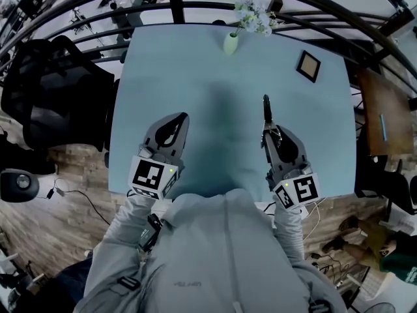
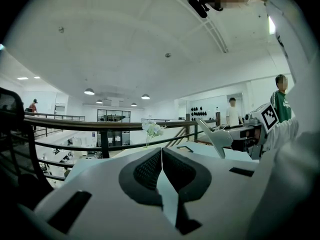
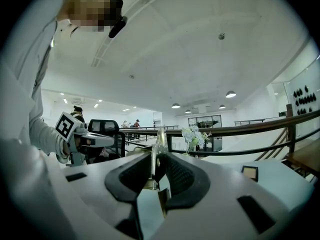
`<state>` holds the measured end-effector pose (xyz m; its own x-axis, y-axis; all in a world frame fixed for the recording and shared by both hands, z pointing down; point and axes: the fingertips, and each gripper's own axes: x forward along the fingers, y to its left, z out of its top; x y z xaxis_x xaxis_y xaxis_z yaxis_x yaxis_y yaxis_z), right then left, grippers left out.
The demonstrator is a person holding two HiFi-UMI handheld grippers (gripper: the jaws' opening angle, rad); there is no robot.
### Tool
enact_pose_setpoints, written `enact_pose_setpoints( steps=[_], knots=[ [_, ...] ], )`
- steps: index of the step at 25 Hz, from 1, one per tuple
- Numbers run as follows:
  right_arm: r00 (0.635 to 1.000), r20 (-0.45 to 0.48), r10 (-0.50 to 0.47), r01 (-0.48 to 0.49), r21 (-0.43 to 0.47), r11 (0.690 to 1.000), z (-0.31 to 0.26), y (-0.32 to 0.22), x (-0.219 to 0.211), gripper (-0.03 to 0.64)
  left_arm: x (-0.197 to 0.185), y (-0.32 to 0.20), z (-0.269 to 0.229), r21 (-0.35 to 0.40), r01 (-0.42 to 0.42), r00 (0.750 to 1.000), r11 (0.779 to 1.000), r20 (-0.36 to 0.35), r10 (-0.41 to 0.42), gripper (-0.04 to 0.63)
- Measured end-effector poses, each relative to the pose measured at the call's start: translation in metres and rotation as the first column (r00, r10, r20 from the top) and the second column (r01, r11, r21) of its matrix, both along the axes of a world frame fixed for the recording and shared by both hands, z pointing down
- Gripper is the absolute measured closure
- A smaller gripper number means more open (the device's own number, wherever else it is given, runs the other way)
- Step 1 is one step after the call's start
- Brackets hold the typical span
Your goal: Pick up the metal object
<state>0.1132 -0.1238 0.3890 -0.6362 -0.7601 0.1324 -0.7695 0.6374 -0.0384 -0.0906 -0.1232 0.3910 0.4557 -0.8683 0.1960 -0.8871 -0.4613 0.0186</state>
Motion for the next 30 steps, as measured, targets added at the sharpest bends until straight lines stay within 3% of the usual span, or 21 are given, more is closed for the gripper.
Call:
enact_pose_setpoints(
  steps=[30],
  knots=[
    [0.999,-0.009,-0.033,0.033,-0.017,0.999,0.008,-0.005,-0.016,0.518,0.001,-0.003,0.008,-0.033,-0.035,0.999,0.999,0.018,0.036,0.568]
  ],
)
